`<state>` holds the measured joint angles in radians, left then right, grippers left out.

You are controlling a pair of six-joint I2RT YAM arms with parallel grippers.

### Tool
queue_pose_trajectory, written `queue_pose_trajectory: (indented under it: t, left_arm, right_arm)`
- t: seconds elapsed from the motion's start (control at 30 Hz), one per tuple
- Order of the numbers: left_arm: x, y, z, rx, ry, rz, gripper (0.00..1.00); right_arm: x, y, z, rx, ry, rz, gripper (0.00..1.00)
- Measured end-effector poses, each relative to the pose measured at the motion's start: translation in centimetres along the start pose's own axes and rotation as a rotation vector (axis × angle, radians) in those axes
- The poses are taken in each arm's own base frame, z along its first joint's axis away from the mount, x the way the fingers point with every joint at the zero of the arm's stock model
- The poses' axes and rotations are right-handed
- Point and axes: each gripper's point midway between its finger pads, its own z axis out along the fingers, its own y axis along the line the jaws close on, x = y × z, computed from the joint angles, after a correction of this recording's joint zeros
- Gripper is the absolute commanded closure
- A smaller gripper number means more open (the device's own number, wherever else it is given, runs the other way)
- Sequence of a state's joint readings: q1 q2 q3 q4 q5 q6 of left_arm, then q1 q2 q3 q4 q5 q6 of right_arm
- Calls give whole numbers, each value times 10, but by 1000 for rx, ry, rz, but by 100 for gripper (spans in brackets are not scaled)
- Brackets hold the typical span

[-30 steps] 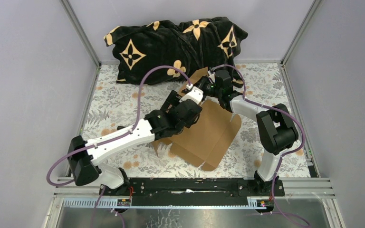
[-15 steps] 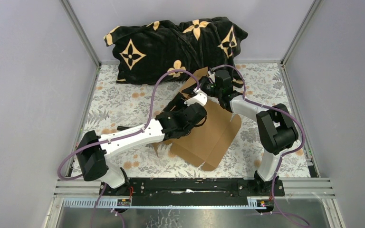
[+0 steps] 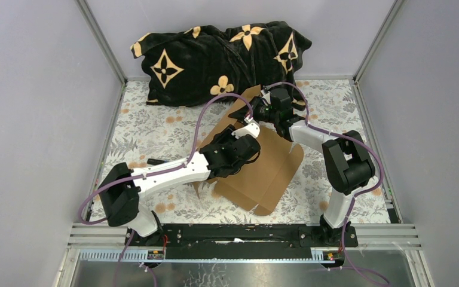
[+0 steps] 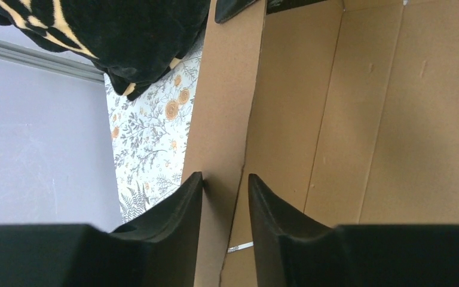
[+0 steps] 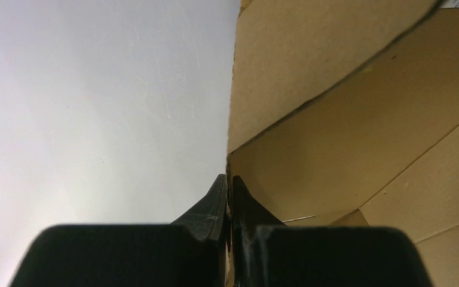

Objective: Fold the paper box

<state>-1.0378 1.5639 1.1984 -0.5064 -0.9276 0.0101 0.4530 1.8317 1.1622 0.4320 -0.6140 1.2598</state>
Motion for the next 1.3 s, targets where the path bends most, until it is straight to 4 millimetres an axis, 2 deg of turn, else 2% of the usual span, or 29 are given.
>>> queue_pose_trajectory:
  t: [0.2,0.27,0.47,0.6,0.7,0.97,1.3]
  left_arm:
    - [0,3,2,-32,1,12,76]
    - [-1,5,2,-42,-2,10,79]
    - [-2,9,2,-65,-5,16,82]
    - [-1,8,3,-67,-8,14,83]
    - [-2,8,3,-68,-14,9,83]
    - [-6,5,4,-64,-35,-9,85]
    - [-6,4,5,-66,-45,-5,87]
  right_arm:
    - [0,-1,0,-2,-2,2,94]
    - [0,-1,0,-5,-3,1,89]
    - [-1,-3,-2,-13,-4,3,67]
    - [-1,-12,-5,-7,-5,17,47]
    - [-1,-20,-8,-1,2,30,40]
    - [-6,-32,-25,-24,4,52,37]
    - [-35,-45,-63,-58,-48,93,36]
